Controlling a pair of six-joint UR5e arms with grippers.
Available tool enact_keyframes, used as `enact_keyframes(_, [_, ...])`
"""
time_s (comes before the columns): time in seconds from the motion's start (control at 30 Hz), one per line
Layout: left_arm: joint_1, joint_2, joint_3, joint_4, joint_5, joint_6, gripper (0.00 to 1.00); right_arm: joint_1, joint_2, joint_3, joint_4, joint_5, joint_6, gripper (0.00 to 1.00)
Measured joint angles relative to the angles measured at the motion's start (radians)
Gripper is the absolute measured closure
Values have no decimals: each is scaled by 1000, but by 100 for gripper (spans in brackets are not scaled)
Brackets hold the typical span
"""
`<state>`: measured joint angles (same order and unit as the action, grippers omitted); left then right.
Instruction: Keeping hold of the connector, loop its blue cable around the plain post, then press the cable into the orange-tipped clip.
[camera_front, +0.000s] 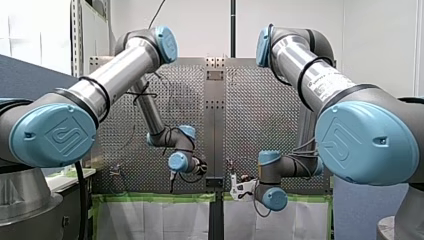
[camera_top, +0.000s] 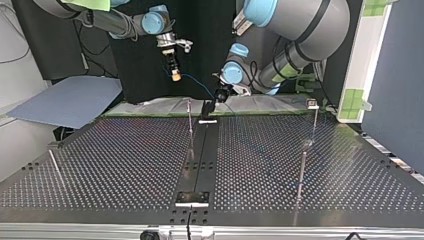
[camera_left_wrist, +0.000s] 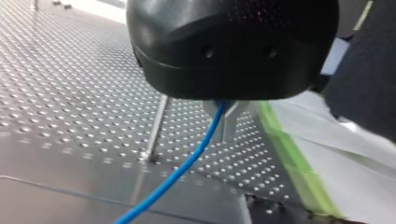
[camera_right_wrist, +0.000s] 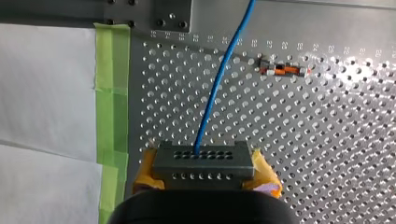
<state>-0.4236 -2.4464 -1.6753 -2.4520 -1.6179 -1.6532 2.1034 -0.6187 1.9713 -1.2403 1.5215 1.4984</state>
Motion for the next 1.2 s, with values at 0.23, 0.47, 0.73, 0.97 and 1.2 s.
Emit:
enact_keyframes(0.23, [0,11,-5,-8,-3,26,100,-9,-8,-17,19,20,-1,100])
enact_keyframes(0.47, [-5,12,-4,-10,-19,49,100,-24,-58,-19,62,24,3,100])
enact_keyframes(0.73, [-23,12,10,-18,-67,90,100,-47,-127,-19,80,21,12,100])
enact_keyframes(0.97, [-40,12,42,-35,-72,88,100,-75,-135,-22,84,17,16,100])
enact_keyframes(1.2, [-61,12,78,-51,-103,65,100,-99,-135,-22,89,15,9,100])
